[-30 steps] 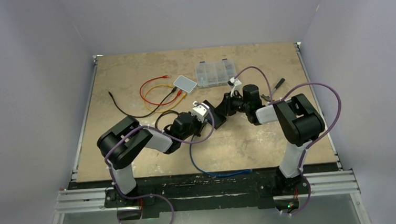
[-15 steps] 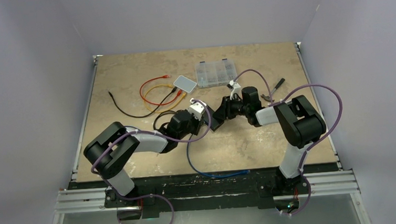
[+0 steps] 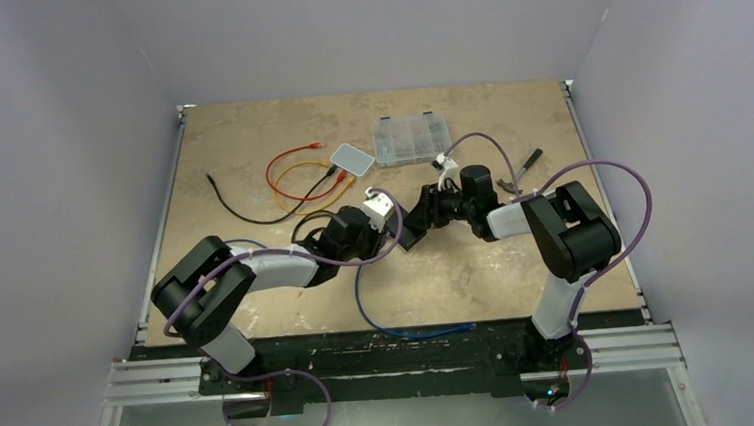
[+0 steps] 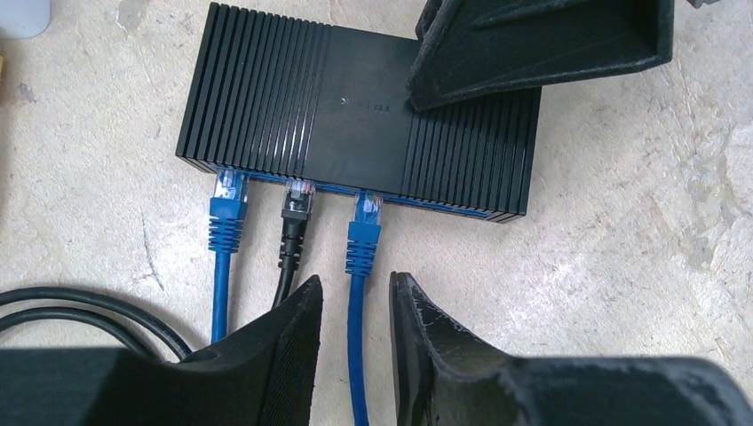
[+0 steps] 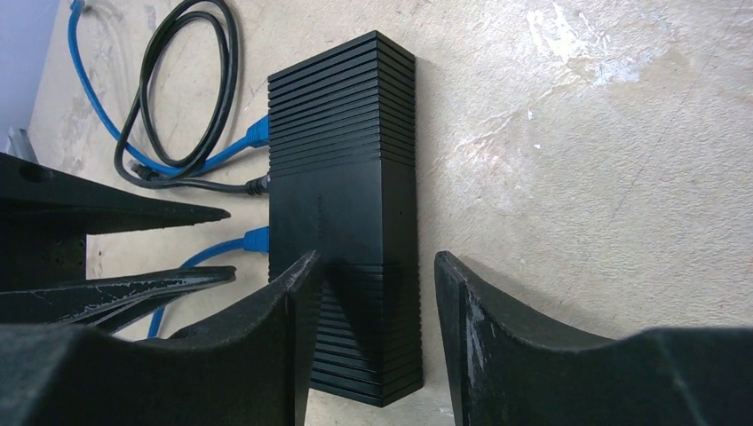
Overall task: Insert the plug into the switch port
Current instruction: Insert the connector into the switch port.
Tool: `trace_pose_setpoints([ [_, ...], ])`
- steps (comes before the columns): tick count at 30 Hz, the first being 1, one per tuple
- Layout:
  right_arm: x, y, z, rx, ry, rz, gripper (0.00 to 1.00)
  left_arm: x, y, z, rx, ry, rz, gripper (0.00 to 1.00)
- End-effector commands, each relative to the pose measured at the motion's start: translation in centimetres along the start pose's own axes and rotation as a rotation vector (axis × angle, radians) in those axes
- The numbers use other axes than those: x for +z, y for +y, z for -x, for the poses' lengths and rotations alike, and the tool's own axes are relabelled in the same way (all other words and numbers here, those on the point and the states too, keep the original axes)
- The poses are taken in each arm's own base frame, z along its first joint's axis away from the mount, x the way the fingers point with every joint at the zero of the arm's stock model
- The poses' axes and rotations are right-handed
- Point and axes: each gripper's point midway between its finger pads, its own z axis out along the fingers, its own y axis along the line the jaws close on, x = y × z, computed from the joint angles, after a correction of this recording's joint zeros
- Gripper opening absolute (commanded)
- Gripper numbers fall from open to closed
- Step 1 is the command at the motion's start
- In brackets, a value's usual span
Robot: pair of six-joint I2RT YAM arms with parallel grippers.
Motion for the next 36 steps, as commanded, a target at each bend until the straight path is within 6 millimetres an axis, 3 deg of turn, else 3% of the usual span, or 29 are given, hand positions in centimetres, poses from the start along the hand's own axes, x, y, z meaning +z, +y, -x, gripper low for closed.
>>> trace_pose_setpoints([
  [1, -0.3, -0.7, -2.2, 0.021, 0.062, -0.036, 0.53, 0.4, -0.1, 0.6, -0.022, 0.017, 0.009, 0.32],
  [6, -0.3, -0.8, -2.1, 0.016, 0.057, -0.037, 0.56, 0.9, 0.6, -0.1, -0.021, 0.045, 0.052, 0.32],
  [11, -0.2, -0.5, -1.9, 0.006, 0.052, -0.021, 0.57, 1.5, -0.1, -0.7, -0.017, 0.072, 0.015, 0.28],
  [19, 0.1, 0.1, -2.4, -0.020, 0.073, 0.040, 0.52, 2.5, -0.5, -0.2, 0.036, 0.072, -0.035, 0.03],
  [25, 0.3, 1.9, -3.4, -0.039, 0.123, 0.175, 0.41, 3.6, -0.2, 2.9, 0.089, -0.006, -0.048, 0.00],
  [29, 0.7, 3.2, -4.2, -0.074, 0.166, 0.226, 0.40, 4.5, -0.9, 5.3, 0.104, -0.063, -0.087, 0.00],
  [36, 1.3, 5.4, -6.0, -0.091, 0.243, 0.333, 0.40, 4.1, 0.3, 11.4, 0.103, -0.255, -0.021, 0.00],
])
